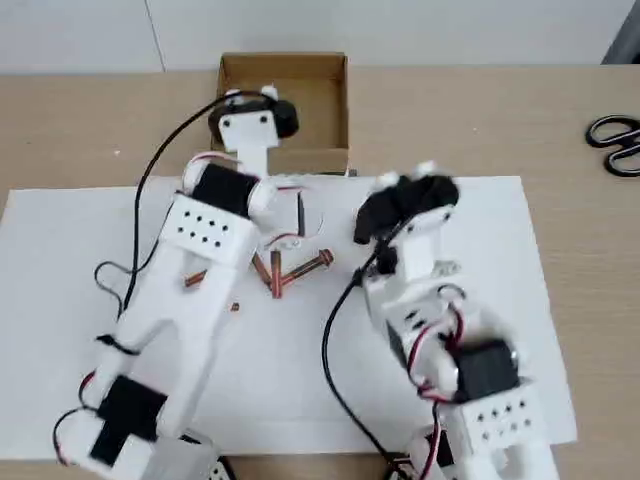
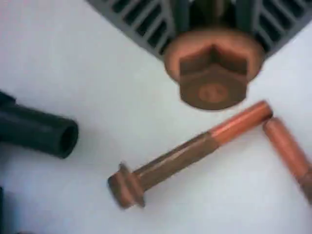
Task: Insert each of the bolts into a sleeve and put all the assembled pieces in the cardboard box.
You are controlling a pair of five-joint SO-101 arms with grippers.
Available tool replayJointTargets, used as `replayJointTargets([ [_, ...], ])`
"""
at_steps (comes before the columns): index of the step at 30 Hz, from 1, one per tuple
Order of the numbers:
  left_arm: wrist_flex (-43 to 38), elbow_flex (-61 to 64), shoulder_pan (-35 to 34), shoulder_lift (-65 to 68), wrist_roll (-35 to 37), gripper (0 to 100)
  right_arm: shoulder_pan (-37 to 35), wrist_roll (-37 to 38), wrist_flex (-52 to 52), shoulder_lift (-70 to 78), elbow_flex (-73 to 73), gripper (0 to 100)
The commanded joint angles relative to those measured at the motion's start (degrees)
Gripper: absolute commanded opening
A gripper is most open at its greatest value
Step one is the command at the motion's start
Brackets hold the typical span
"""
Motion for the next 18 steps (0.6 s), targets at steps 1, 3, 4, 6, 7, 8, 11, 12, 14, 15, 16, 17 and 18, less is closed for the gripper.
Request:
replayJointTargets([
  [1,-4.04,5.41,-0.44,-9.32,0.35,0,-3.30,-0.26,-3.38,-6.64,4.04,0.2],
  [3,-8.53,10.68,-0.97,-14.68,0.26,0,-4.53,-0.26,-3.65,-9.01,5.98,0.2],
  [4,-11.34,13.76,-1.49,-17.49,0.26,0,-4.88,-0.26,-3.65,-9.98,6.77,0.2],
  [6,-17.58,20.53,-2.20,-24.00,0.18,0,-5.05,-0.35,-3.74,-11.38,8.18,0.2],
  [7,-20.84,24.31,-2.37,-27.60,0.18,0,-5.05,-0.35,-3.74,-12.00,8.97,0.2],
  [8,-23.82,28.18,-2.37,-31.30,0.18,0,-5.05,-0.35,-3.74,-12.53,9.76,0.2],
  [11,-32.97,40.57,-2.20,-42.73,0.35,0,-5.05,-0.53,-3.74,-13.67,11.87,0.2],
  [12,-35.69,44.44,-2.29,-46.68,0.44,0,-5.05,-0.53,-3.82,-14.02,12.40,0.2],
  [14,-40.44,51.56,-2.37,-54.24,0.62,0,-5.05,-0.53,-3.82,-14.55,13.01,0.2],
  [15,-42.02,54.55,-2.37,-57.93,0.70,0,-5.05,-0.53,-3.82,-14.81,13.19,0.2],
  [16,-43.16,57.01,-2.37,-61.27,0.88,0,-5.05,-0.53,-3.82,-15.08,13.36,0.2],
  [17,-44.04,59.30,-2.37,-64.70,2.02,1,-5.14,-0.53,-3.82,-15.25,13.45,0.2],
  [18,-44.84,61.23,-2.37,-67.69,3.52,1,-5.49,-0.62,-3.82,-15.52,13.54,0.2],
])
